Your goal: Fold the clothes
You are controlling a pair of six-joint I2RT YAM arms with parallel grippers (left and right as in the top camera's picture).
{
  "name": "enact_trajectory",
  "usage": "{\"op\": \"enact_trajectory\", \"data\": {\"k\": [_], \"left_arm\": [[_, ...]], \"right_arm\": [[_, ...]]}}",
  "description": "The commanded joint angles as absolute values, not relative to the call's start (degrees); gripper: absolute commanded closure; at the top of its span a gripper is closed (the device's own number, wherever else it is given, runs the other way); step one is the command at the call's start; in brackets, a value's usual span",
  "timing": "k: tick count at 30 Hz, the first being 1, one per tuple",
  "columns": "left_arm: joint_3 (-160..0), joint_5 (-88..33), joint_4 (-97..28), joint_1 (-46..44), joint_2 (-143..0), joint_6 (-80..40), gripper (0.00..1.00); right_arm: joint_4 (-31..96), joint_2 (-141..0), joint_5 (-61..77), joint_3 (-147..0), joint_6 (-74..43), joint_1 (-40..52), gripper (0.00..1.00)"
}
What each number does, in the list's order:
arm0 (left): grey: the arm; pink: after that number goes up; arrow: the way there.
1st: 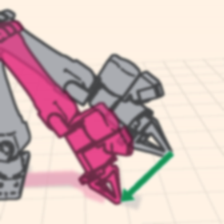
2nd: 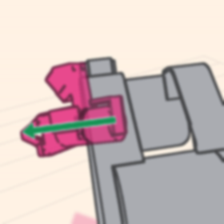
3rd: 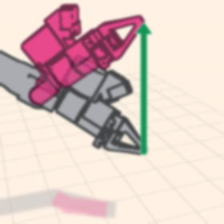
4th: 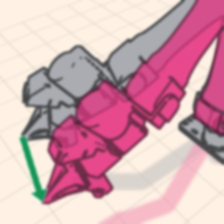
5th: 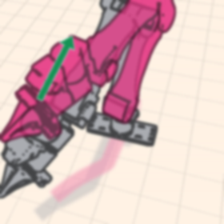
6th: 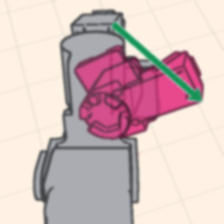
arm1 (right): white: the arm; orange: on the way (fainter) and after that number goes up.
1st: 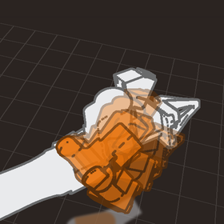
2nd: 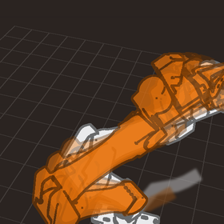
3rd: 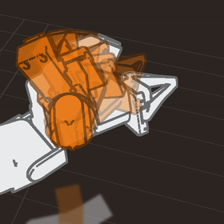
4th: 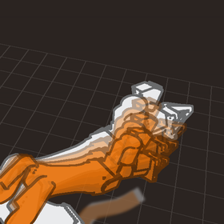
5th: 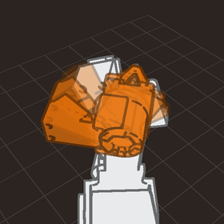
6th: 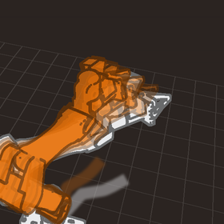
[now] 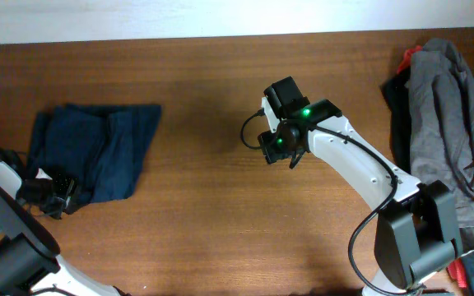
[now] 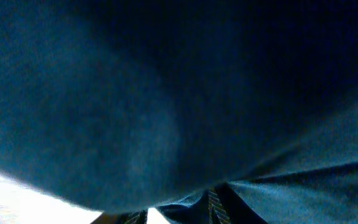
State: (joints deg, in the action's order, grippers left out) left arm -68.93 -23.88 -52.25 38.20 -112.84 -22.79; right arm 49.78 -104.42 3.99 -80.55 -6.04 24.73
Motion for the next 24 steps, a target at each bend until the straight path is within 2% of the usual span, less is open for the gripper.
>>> {"op": "enact_trajectory", "data": {"k": [1, 8, 12, 18, 22, 24], "left_arm": [[-67.4, -24.0, -51.9, 37.5, -113.3, -22.9, 0.68], [-67.4, -17.2, -52.9, 37.5, -100.9, -17.8, 0.66], [-68.8, -17.3, -52.6, 37.2, -89.1, -8.4, 0.61], [-71.5, -19.5, -49.2, 32.8, -71.2, 8.8, 0.38], [-71.5, -19.7, -44.6, 27.9, -63.2, 13.0, 0.19], [-71.5, -19.9, -44.1, 25.6, -60.9, 16.6, 0.16]], "right_arm": [[49.6, -102.5, 4.1, -80.6, -6.5, 25.0, 0.43], [49.3, -102.3, 4.1, -80.6, -6.5, 25.0, 0.44], [47.3, -99.4, 4.1, -81.1, -6.6, 24.3, 0.46], [44.5, -88.2, 3.9, -84.0, -6.5, 20.0, 0.42], [43.3, -79.7, 3.9, -84.3, -6.5, 16.3, 0.38], [44.0, -76.2, 3.9, -84.3, -6.5, 15.0, 0.37]]}}
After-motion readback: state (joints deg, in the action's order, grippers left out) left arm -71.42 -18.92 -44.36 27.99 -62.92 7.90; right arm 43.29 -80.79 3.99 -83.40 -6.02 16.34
